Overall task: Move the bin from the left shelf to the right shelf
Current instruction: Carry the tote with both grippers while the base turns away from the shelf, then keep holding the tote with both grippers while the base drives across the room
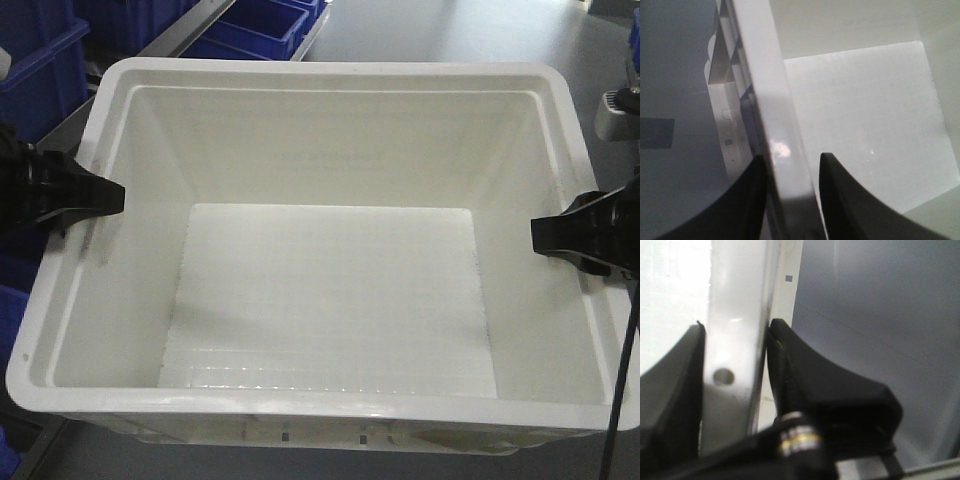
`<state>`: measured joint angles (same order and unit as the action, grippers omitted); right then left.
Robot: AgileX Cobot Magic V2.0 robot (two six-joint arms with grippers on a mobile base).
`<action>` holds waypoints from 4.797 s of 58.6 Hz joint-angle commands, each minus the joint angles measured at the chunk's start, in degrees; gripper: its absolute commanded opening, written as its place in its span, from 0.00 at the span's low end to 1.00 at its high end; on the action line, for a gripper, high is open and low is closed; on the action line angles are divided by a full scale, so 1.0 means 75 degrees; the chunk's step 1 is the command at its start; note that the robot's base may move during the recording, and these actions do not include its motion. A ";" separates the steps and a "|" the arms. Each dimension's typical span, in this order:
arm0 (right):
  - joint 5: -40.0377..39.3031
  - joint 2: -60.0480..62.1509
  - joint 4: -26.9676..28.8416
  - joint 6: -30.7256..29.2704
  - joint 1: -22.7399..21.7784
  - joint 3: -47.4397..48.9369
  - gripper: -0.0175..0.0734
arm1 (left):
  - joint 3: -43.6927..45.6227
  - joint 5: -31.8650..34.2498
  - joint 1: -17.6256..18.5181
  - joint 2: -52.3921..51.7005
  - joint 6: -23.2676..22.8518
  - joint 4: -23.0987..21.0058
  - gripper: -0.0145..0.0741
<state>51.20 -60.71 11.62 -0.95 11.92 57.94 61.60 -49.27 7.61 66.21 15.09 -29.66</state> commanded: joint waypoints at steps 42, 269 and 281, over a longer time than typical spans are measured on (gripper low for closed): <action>-0.0874 0.0203 0.0713 -0.0378 0.0082 0.0352 0.19 | 0.0356 0.0729 0.0065 -0.0230 0.0141 -0.0693 0.16; -0.0878 0.0203 0.0725 -0.0378 0.0082 0.0352 0.19 | 0.0356 0.0672 0.0065 -0.0215 0.0141 -0.0693 0.16; -0.0878 0.0203 0.0725 -0.0378 0.0082 0.0352 0.19 | 0.0356 0.0672 0.0065 -0.0215 0.0141 -0.0693 0.16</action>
<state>51.20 -60.71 11.62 -1.00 11.92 57.94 61.60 -49.32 7.61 66.20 15.09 -29.65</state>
